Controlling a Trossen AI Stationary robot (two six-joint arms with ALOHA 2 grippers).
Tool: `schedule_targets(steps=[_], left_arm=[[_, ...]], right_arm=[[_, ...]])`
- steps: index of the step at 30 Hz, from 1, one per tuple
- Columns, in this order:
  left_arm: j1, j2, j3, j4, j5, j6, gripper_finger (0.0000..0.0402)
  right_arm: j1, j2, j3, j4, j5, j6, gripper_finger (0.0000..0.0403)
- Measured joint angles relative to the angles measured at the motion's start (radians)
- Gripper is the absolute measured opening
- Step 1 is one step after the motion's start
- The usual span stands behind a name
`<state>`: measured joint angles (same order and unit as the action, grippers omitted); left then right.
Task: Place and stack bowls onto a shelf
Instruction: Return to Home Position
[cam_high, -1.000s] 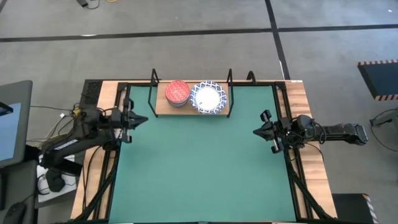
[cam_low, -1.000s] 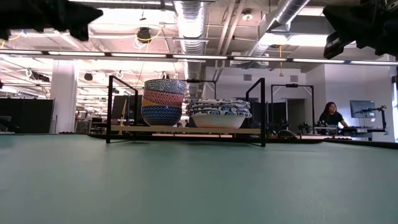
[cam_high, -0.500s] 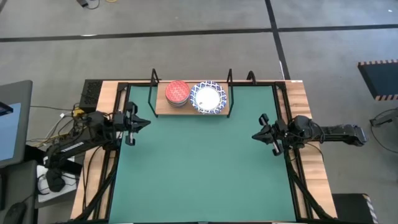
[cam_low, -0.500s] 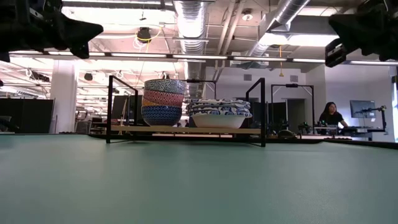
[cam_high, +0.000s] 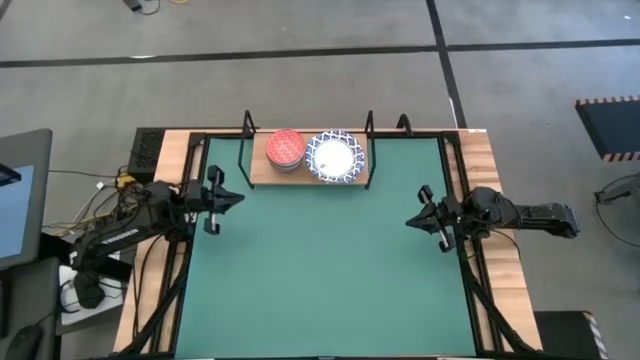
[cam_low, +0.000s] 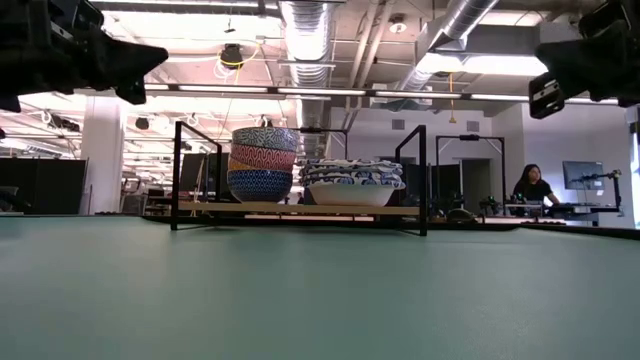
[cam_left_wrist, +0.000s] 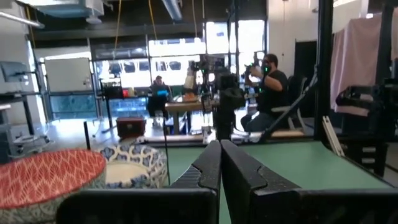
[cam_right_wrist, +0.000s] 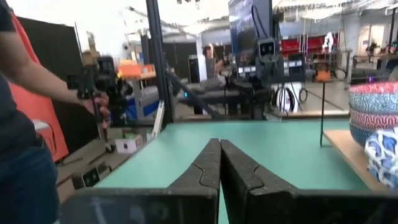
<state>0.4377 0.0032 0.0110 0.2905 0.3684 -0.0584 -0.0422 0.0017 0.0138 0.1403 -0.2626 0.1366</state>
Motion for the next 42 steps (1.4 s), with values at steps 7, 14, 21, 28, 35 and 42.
schedule_targets(steps=[7,14,21,28,35,42], left_arm=[[-0.008,0.0,-0.001,-0.018,0.002,-0.003,0.0],[-0.062,0.001,-0.001,-0.114,0.01,0.035,0.0],[-0.149,0.001,-0.002,-0.142,-0.027,0.066,0.0],[-0.15,0.0,0.004,-0.122,-0.056,0.067,0.0],[-0.15,0.0,0.03,-0.121,-0.054,0.1,0.0],[-0.15,0.0,0.081,-0.122,-0.033,0.124,0.0]], right_arm=[[-0.006,0.0,-0.004,-0.048,0.024,-0.023,0.0027],[-0.03,0.0,-0.005,-0.063,0.021,-0.065,0.0027],[-0.006,0.0,-0.006,-0.071,0.001,-0.084,0.0027],[-0.006,0.0,-0.007,-0.071,0.0,-0.084,0.0027],[-0.006,0.0,-0.007,-0.072,0.0,-0.066,0.0027],[-0.006,0.0,-0.008,-0.072,-0.001,-0.065,0.0027]])
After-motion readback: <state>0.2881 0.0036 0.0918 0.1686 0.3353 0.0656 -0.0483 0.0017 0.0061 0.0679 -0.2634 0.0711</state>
